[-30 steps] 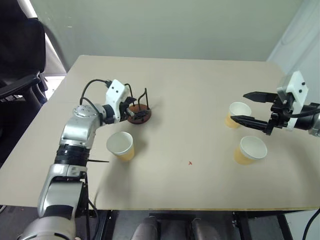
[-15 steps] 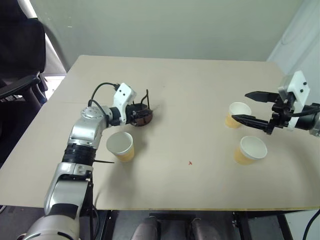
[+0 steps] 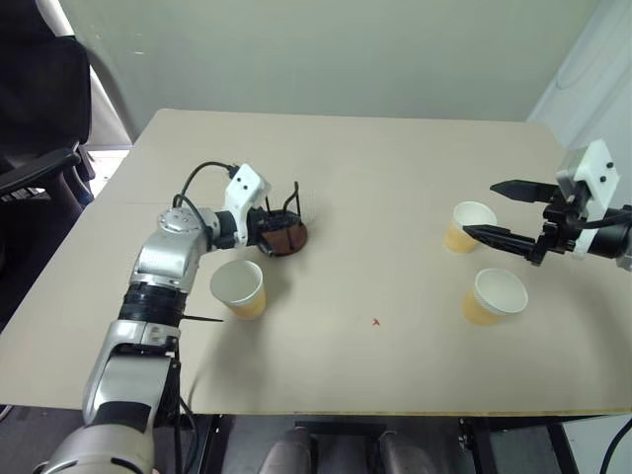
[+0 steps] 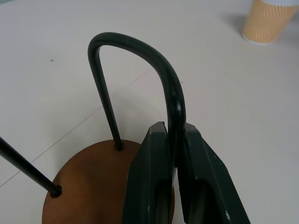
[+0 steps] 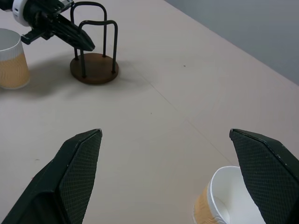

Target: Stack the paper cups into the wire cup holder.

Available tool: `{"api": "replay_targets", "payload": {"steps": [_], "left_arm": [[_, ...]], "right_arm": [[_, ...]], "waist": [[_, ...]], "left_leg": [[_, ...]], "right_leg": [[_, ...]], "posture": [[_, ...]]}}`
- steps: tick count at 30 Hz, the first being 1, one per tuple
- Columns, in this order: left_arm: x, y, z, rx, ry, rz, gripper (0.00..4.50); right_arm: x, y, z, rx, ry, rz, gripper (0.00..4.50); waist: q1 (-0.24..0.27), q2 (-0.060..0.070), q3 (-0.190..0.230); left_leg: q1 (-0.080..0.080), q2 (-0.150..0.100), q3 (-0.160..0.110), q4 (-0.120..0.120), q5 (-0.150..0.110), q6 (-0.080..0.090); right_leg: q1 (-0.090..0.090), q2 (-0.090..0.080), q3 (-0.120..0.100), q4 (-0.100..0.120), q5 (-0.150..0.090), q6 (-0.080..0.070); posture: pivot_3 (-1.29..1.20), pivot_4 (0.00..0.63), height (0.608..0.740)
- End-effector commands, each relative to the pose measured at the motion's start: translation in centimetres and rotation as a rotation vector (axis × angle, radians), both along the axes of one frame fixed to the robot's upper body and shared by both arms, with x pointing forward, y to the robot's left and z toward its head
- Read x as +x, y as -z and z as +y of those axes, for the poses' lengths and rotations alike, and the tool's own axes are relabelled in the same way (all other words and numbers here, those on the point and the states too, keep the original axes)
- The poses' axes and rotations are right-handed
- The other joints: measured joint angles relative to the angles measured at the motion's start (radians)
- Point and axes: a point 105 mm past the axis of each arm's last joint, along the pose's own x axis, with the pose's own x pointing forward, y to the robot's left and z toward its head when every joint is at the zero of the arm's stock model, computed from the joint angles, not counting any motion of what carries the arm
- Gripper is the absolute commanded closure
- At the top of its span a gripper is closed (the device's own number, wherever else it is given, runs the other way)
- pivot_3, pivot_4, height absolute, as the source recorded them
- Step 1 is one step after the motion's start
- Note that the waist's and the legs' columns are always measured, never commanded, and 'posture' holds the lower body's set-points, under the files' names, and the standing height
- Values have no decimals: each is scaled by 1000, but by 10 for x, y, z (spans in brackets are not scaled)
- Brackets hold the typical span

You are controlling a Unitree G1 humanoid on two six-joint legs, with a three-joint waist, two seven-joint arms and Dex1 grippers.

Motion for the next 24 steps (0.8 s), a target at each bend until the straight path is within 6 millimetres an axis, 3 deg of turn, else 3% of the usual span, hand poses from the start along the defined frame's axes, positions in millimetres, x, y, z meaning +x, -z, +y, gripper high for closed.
{"api": "replay_targets", "payload": {"steps": [1,12,17,24], "left_arm": [[-10,-36,-24,26,124,-116,4490],[-46,-62,-74,88,440,-160,4490],[-66,-62,-89,108,572,-136,4490],[-97,-46,-105,117,730,-49,4490]], "right_arm": [[-9,-17,-1,-20,-4,-62,0],[-27,-14,-8,-107,-34,-2,0],[-35,-15,-8,-121,-42,10,0],[-49,-18,-5,-154,-62,32,0]], "waist": [[4,0,0],[4,0,0],[4,0,0],[4,0,0]], "left_leg": [[0,0,0,0,0,0],[-1,0,0,0,0,0],[-1,0,0,0,0,0],[-1,0,1,0,0,1]], "right_leg": [[0,0,0,0,0,0],[0,0,0,0,0,1],[0,0,0,0,0,1],[0,0,0,0,0,1]], "posture": [[0,150,740],[0,150,740],[0,150,740],[0,150,740]]}}
